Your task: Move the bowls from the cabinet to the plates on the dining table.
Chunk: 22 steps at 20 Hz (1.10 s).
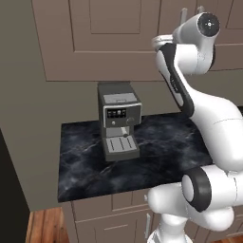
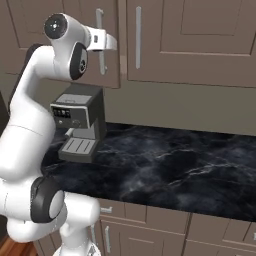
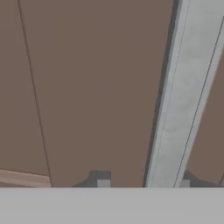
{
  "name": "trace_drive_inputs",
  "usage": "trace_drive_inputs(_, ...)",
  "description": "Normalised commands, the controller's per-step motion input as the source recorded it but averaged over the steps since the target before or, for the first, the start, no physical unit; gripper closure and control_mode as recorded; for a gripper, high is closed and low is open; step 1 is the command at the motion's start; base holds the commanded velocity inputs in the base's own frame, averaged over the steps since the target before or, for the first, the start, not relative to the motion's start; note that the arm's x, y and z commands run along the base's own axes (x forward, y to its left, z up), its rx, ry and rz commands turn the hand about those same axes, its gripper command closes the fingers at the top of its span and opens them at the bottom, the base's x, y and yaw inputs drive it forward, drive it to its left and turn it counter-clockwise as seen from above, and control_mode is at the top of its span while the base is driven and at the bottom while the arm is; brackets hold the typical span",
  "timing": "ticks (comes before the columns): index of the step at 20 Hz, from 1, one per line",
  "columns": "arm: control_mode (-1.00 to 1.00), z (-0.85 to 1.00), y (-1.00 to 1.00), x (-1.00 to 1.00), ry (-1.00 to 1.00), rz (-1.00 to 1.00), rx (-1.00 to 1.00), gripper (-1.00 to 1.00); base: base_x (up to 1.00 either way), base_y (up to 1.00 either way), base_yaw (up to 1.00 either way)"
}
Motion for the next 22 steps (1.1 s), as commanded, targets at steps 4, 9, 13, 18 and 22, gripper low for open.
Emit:
trace_drive_inputs(4,-1.00,-0.01,0.28,-0.56,0.02,-0.03,0.05,1.00,0.00,0.00,0.00)
trace_drive_inputs(9,-1.00,-0.05,0.30,-0.57,0.03,-0.02,0.03,1.00,0.00,0.00,0.00)
trace_drive_inputs(13,-1.00,-0.23,0.38,-0.58,0.00,-0.03,0.00,1.00,0.00,0.00,0.00)
trace_drive_inputs(18,-1.00,-0.31,0.43,-0.57,0.00,-0.03,-0.02,1.00,0.00,0.00,0.00)
trace_drive_inputs(22,-1.00,-0.30,0.45,-0.56,0.00,-0.03,-0.02,1.00,0.00,0.00,0.00)
